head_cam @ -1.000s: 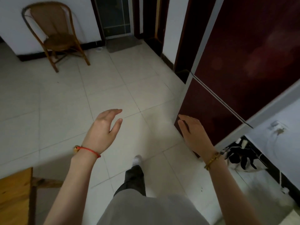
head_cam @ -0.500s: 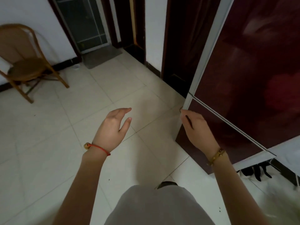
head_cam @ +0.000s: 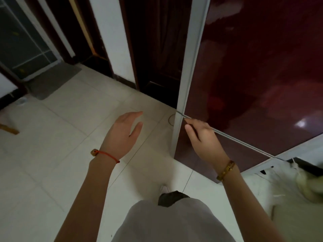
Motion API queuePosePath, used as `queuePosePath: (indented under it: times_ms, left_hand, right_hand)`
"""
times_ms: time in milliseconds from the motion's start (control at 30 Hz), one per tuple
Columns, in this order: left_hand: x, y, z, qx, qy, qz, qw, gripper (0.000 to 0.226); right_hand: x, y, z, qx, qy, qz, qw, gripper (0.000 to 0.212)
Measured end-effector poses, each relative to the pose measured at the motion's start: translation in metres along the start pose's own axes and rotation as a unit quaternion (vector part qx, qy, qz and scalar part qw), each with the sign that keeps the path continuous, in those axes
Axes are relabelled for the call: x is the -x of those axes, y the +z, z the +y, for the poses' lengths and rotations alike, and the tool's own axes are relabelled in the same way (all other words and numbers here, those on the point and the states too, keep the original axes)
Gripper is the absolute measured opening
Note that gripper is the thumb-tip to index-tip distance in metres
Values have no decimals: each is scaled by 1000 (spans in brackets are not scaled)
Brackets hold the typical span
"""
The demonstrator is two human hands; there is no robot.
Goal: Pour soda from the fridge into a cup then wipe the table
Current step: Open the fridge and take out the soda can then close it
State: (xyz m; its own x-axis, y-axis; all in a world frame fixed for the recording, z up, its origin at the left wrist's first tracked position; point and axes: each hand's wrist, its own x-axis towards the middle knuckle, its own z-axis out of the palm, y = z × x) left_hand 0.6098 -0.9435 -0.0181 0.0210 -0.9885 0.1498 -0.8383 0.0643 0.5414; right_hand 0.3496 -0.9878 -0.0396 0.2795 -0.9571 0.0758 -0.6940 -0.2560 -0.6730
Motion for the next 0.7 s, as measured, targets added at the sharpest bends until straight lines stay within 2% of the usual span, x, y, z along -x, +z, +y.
queuePosePath:
  times_ms: [367, 700]
  left_hand:
    - [-119, 6, -7, 38, 97, -46, 993, 44]
    - [-201, 0, -31, 67, 186, -124, 972, 49]
  right_hand:
    - [-53, -13, -7, 27, 63, 69, 995, 53]
    - [-83, 21, -32, 53, 172, 156, 971, 48]
